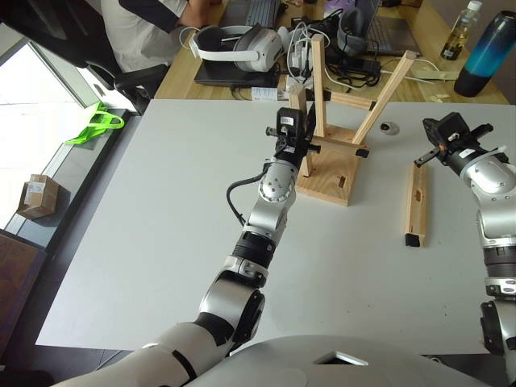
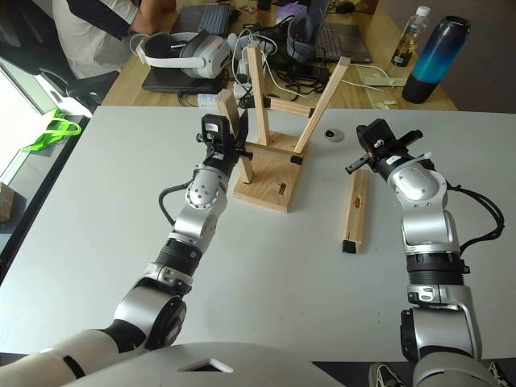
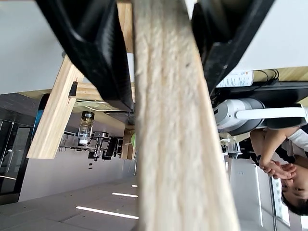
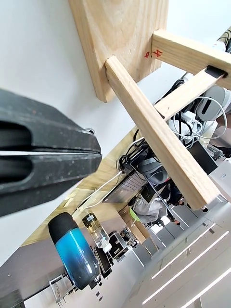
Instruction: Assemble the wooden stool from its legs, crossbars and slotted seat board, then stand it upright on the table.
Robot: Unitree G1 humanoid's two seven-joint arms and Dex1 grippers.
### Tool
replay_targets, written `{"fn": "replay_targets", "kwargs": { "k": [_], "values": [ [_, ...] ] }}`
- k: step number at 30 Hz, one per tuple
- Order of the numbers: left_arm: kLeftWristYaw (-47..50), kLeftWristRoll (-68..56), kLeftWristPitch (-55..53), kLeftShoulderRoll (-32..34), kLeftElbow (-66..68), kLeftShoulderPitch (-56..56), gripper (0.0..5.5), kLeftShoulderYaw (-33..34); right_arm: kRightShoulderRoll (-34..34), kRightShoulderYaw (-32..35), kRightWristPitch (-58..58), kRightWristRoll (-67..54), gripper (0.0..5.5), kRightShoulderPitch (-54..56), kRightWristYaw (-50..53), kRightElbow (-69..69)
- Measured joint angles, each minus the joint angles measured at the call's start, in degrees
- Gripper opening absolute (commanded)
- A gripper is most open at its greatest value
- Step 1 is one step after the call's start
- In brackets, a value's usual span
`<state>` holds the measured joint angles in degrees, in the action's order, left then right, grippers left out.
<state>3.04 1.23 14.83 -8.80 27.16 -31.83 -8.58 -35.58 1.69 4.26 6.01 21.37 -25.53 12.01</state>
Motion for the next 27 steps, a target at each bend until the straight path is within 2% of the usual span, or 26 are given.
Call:
{"fn": "replay_targets", "kwargs": {
  "k": [5,7,9,12,15,19,23,27],
  "values": [
    [0.6,3.6,2.5,-0.3,-8.2,1.1,3.02,-2.2,0.1,0.0,-0.4,0.0,0.00,-1.1,0.1,-0.3],
    [-0.2,3.8,1.5,-0.3,-13.8,2.4,3.02,-2.9,0.2,0.2,-0.3,-0.2,0.00,-2.0,0.0,-0.7],
    [-2.1,2.7,-1.6,0.1,-23.0,5.0,3.02,-3.1,0.4,3.1,-0.7,-2.7,0.00,-6.2,0.0,-2.5],
    [-3.8,1.3,-5.7,3.6,-38.0,11.0,3.08,-0.5,3.2,11.4,-1.6,-9.2,0.60,-17.4,2.2,-13.1],
    [-3.7,0.1,-9.3,7.4,-44.1,16.1,3.08,5.8,7.8,16.6,5.0,-13.5,1.11,-27.2,6.1,-24.5],
    [-4.3,0.4,-9.6,8.3,-44.6,18.5,3.08,5.4,10.3,16.4,20.8,-18.5,1.79,-36.8,6.0,-31.0],
    [-6.5,2.6,-10.6,9.4,-45.4,17.7,3.08,2.1,10.2,16.7,30.0,-20.3,2.41,-36.0,7.0,-33.3],
    [-7.7,2.8,-11.1,10.5,-46.7,17.3,3.08,1.5,9.5,17.3,46.7,-23.8,3.12,-34.5,7.6,-33.3]
  ]
}}
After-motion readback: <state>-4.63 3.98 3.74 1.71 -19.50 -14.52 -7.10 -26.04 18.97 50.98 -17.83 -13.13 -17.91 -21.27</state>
